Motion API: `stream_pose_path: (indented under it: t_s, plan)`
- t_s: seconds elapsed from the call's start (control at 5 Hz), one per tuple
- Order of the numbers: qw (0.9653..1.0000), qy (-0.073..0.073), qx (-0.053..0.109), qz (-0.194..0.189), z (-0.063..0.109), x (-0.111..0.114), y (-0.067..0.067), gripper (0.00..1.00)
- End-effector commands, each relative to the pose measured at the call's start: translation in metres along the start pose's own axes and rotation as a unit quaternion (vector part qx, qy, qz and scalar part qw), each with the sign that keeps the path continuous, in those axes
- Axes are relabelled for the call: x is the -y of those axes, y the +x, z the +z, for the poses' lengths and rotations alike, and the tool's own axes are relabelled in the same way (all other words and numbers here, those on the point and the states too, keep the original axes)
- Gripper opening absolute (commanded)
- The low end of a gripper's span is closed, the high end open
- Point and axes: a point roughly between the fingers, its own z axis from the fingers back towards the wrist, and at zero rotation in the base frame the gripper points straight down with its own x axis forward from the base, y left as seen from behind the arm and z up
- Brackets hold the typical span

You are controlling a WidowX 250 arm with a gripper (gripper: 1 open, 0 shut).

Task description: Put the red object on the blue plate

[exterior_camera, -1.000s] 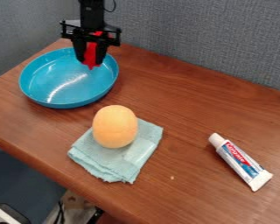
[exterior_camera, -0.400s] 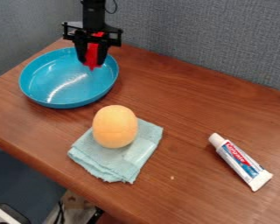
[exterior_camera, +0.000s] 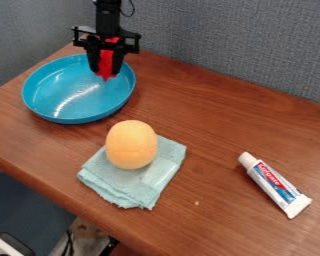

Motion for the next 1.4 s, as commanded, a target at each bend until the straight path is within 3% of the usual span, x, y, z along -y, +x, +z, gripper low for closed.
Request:
stream_pose_path:
  t_s: [0.0,0.4,0.6,0.8,1.2]
  plan:
    - [0.9994,0.004,0.030,0.018,0.0198,-0.0100,0.0091,0.00]
    - [0.9991,0.009,0.023,0.033,0.0175,-0.0099,0.0124,0.00]
    - [0.9990,0.011,0.020,0.039,0.0168,-0.0099,0.0134,1.00]
    - [0.9988,0.014,0.020,0.043,0.0162,-0.0107,0.0147,0.00]
    - [0.9987,0.013,0.017,0.045,0.0180,-0.0092,0.0158,0.00]
